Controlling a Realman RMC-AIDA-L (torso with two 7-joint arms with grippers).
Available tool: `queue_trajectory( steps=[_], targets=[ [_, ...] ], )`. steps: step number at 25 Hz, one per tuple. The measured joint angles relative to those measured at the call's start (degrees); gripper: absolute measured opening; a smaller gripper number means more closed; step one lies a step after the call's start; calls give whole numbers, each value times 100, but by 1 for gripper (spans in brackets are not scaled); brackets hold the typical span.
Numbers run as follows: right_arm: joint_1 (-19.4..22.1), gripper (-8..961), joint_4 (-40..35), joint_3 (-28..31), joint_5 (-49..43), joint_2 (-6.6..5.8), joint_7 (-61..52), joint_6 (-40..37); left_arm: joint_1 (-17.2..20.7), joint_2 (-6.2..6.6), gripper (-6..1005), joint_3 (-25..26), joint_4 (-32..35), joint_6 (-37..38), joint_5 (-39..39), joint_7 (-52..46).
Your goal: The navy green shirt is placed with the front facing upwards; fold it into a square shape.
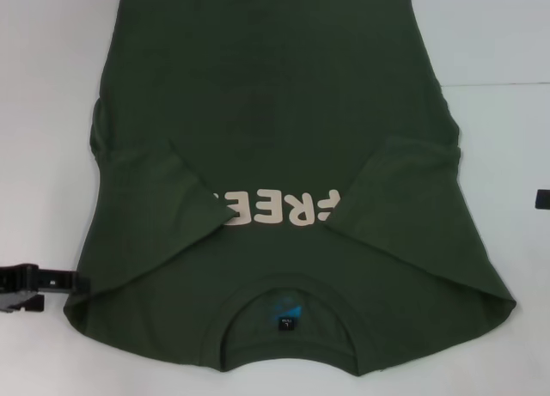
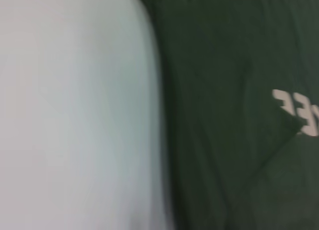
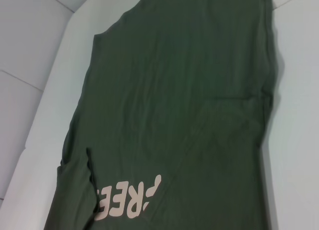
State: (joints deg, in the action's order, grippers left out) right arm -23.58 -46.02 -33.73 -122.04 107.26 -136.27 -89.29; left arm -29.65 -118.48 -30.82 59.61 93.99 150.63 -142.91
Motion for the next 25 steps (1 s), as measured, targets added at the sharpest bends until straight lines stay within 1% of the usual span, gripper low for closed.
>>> queue_trajectory(
  steps=[5, 12, 21, 25],
  targets=[
    [-18, 733, -1, -1, 4, 9, 11, -2, 26, -71, 927, -277, -4, -184, 85, -72],
    [-37, 733, -4, -28, 6, 8, 13, -5, 1, -149, 925, -381, -31, -362, 92, -88],
    [-52, 733, -4, -36, 6, 16, 19, -10, -35, -159, 899, -494, -114, -376, 98, -93],
    [-53, 734, -4, -39, 1, 15, 21, -10, -47, -172, 864, -587, -117, -416, 99, -95]
  ],
)
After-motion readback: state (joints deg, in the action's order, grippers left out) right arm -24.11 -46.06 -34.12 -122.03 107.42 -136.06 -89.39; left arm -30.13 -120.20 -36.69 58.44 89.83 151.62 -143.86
